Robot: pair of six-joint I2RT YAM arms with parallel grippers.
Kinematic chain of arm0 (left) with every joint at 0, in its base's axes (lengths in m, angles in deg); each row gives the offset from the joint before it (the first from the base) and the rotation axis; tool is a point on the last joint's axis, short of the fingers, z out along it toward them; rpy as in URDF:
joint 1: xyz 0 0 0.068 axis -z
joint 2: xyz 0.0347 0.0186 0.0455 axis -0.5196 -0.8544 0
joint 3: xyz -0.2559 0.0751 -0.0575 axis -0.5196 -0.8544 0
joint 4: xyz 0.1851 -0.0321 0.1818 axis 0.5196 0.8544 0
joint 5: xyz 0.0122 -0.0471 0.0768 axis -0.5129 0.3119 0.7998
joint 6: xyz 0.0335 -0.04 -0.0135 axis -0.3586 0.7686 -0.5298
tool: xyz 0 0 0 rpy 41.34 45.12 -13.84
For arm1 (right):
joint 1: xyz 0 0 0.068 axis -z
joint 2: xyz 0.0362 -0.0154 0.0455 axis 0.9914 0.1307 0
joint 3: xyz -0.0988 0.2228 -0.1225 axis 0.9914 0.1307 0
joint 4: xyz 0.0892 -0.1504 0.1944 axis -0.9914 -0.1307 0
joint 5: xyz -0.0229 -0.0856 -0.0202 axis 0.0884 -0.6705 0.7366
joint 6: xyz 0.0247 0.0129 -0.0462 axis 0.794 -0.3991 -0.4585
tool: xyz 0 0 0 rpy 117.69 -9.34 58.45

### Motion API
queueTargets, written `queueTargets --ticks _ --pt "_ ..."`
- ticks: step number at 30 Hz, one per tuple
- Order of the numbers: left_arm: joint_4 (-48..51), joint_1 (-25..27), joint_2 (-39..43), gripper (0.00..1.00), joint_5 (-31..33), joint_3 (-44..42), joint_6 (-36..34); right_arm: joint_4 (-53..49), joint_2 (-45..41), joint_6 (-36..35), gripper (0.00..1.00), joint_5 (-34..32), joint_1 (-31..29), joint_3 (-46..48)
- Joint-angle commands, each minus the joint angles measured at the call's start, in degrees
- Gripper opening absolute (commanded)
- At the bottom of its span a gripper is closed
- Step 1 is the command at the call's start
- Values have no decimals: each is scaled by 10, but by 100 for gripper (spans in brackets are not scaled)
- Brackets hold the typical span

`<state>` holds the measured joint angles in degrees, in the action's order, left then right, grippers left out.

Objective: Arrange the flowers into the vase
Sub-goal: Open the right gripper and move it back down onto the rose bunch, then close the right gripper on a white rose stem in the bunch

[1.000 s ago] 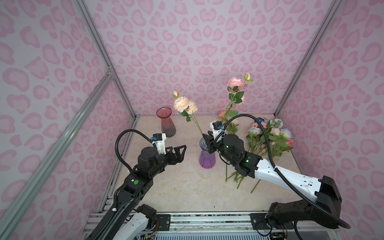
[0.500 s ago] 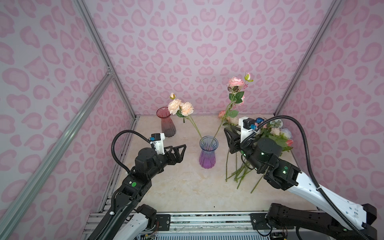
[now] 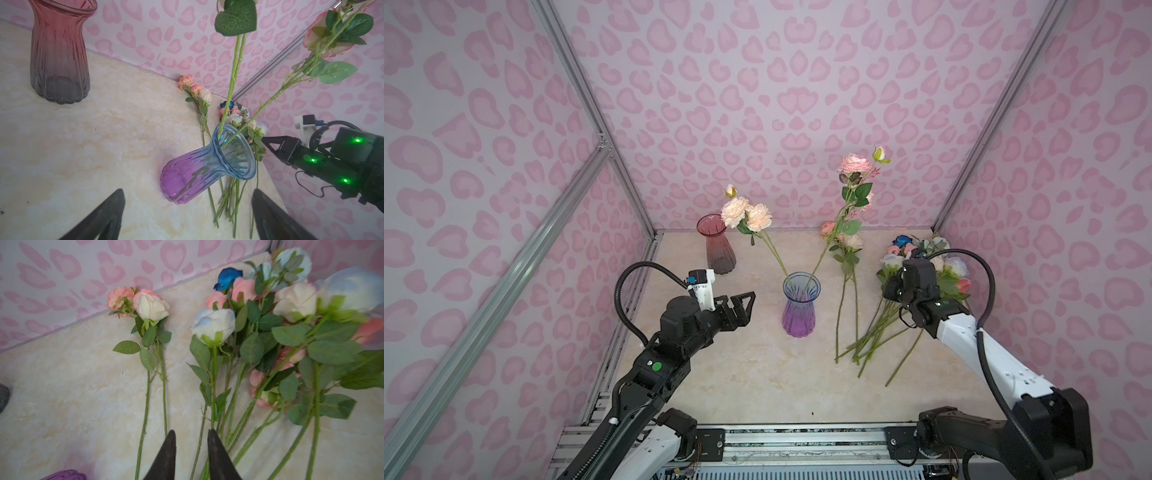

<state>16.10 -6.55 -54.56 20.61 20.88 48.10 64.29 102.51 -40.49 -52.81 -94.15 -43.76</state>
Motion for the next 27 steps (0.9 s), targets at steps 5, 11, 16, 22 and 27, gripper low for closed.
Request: queueTargets --ticks 5,11,16,22,27 --pt "-4 -1 26 96 22 -15 -1 -50 235 -24 36 49 1 -168" --pt "3 -1 17 96 22 -7 -7 -64 380 -29 38 63 -1 -257" --pt "0 -1 -7 96 15 7 -13 -84 449 -41 35 74 -2 -318" --pt "-4 -1 -38 96 3 27 -19 -93 485 -49 31 79 -2 -356" --pt "-4 -1 -45 96 3 31 -20 -102 503 -51 20 93 -2 -367"
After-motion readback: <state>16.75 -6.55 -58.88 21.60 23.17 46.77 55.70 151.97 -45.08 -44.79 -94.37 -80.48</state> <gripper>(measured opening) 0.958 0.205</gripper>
